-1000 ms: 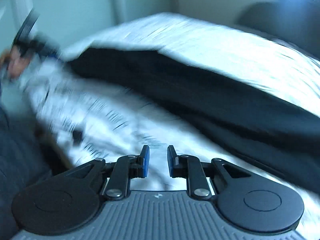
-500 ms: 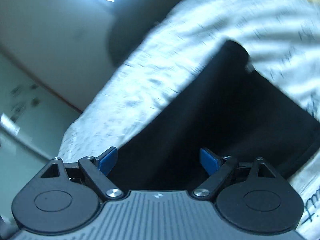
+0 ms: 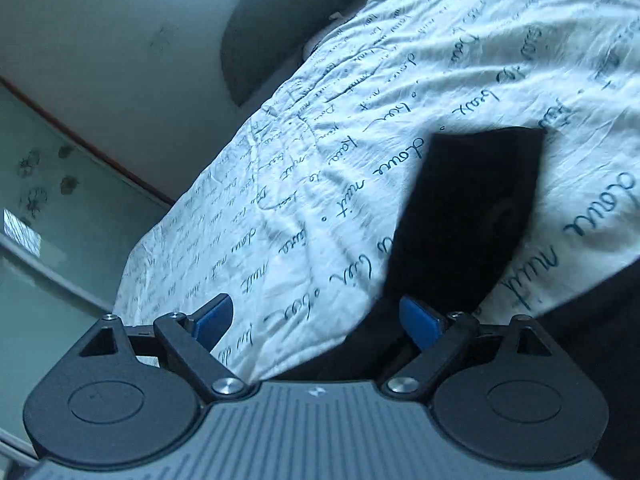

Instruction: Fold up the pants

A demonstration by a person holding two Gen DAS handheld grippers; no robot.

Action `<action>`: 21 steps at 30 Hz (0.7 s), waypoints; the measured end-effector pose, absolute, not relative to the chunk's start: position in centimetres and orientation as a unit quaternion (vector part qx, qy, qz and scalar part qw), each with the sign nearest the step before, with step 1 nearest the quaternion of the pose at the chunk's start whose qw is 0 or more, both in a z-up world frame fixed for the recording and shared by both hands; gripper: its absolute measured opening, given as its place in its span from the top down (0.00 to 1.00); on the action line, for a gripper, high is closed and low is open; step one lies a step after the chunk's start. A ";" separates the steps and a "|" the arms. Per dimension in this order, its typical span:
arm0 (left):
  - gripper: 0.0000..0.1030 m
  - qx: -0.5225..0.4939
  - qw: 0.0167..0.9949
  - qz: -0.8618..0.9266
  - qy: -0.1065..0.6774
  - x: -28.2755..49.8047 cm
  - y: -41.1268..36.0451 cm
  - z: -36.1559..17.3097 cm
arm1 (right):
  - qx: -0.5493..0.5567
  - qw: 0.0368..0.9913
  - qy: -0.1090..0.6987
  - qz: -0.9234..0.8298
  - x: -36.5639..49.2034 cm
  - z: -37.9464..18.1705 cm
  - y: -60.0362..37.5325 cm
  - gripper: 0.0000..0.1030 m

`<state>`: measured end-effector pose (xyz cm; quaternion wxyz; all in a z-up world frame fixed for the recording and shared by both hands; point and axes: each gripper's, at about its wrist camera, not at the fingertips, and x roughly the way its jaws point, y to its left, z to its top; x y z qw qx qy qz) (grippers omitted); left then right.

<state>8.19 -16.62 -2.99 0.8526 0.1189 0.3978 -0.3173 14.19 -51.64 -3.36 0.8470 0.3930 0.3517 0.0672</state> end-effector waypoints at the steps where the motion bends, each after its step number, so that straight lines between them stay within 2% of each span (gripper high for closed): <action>1: 0.40 0.118 0.852 -0.318 0.398 8.3 -16.7 -3.0 | 0.396 0.848 0.346 0.070 14.1 -3.3 -51.7 0.12; 8: 0.43 0.106 0.847 -0.336 0.399 8.1 -17.5 -3.1 | 0.413 0.865 0.285 0.018 11.3 -1.9 -54.2 0.11; 15: 0.42 0.094 0.844 -0.344 0.400 8.1 -18.4 -3.3 | 0.459 0.844 0.276 0.030 11.8 -3.5 -55.9 0.11; 18: 0.41 0.090 0.845 -0.342 0.402 8.3 -18.5 -3.4 | 0.446 0.851 0.277 0.017 13.8 -3.6 -55.4 0.11; 21: 0.41 0.090 0.846 -0.340 0.401 8.2 -18.7 -3.5 | 0.381 0.874 0.300 -0.036 16.7 -3.1 -54.1 0.11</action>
